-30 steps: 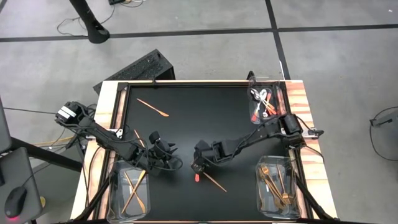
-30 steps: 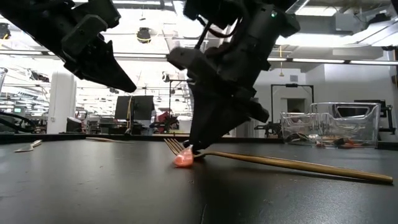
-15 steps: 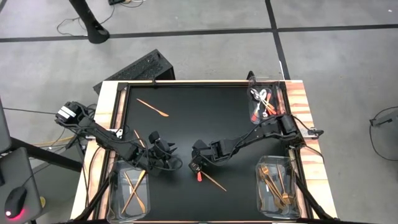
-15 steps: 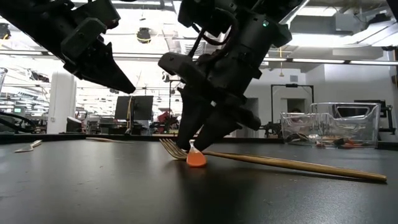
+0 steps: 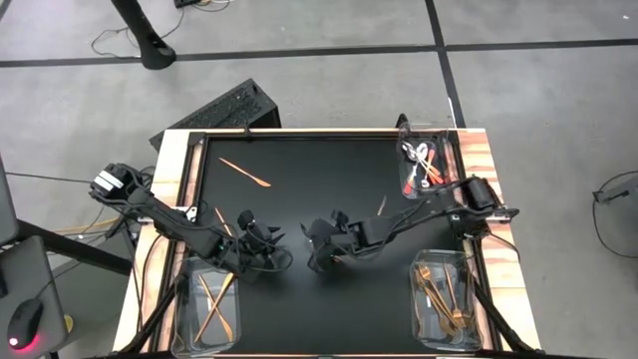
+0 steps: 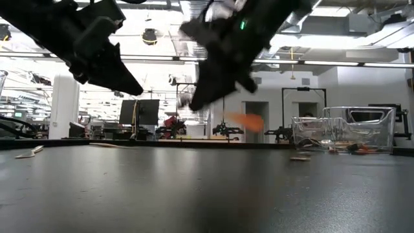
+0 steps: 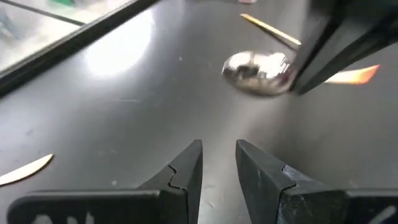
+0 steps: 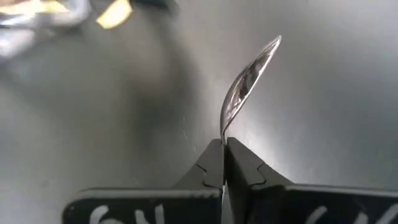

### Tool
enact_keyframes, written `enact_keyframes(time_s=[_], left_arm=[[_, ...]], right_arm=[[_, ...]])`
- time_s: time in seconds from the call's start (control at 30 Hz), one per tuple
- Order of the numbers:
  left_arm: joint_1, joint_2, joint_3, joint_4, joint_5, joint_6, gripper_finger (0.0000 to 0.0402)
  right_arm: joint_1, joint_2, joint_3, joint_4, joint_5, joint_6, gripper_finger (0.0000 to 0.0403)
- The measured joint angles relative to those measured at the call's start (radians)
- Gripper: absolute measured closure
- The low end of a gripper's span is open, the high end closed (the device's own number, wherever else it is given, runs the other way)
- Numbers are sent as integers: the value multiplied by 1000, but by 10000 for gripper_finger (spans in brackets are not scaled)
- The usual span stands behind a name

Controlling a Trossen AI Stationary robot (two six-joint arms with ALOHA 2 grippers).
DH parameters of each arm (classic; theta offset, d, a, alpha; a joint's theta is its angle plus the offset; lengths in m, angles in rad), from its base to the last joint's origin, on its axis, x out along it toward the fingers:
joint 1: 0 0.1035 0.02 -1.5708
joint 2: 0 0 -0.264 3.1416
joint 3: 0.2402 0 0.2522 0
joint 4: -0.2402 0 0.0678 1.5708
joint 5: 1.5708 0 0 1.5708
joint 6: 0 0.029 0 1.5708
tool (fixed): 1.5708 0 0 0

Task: Sort silverware by color (type)
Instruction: Put the orange spoon into the top right transparent bin

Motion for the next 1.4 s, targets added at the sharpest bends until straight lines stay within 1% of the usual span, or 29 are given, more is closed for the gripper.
enact_keyframes(time_s=[0.17,0.23,0.33,0.4,0.5,0.57,0.63,0.7,0.83,0.9,0.97,1.03,1.23,1.33,1.4], left_arm=[[0,54,0,61,-91,-3,315],[0,74,0,107,-105,6,315],[0,90,-1,193,-109,70,314],[0,89,-1,257,-109,131,311],[0,89,-1,362,-112,262,304],[5,89,-1,442,-106,346,297],[17,88,0,479,-61,395,289],[34,88,0,492,17,431,280],[62,88,0,496,178,505,263],[74,88,0,500,265,545,259],[85,88,0,518,330,582,258],[95,88,0,533,360,605,258],[116,88,0,553,399,631,260],[116,88,0,566,433,649,281],[117,88,0,582,464,668,310]], right_arm=[[28,-100,1,14,92,-150,392],[38,-134,1,8,137,-195,392],[42,-160,1,12,171,-254,392],[42,-160,1,12,167,-303,392],[42,-150,-4,7,129,-375,393],[42,-150,-32,58,88,-411,393],[42,-152,-73,110,46,-436,393],[43,-158,-104,98,14,-460,393],[42,-170,-141,107,-97,-499,394],[48,-167,-146,90,-119,-508,394],[57,-166,-146,96,-123,-520,394],[63,-168,-144,105,-125,-538,394],[79,-168,-144,108,-123,-576,394],[82,-168,-144,103,-125,-564,394],[84,-168,-144,103,-131,-563,394]])
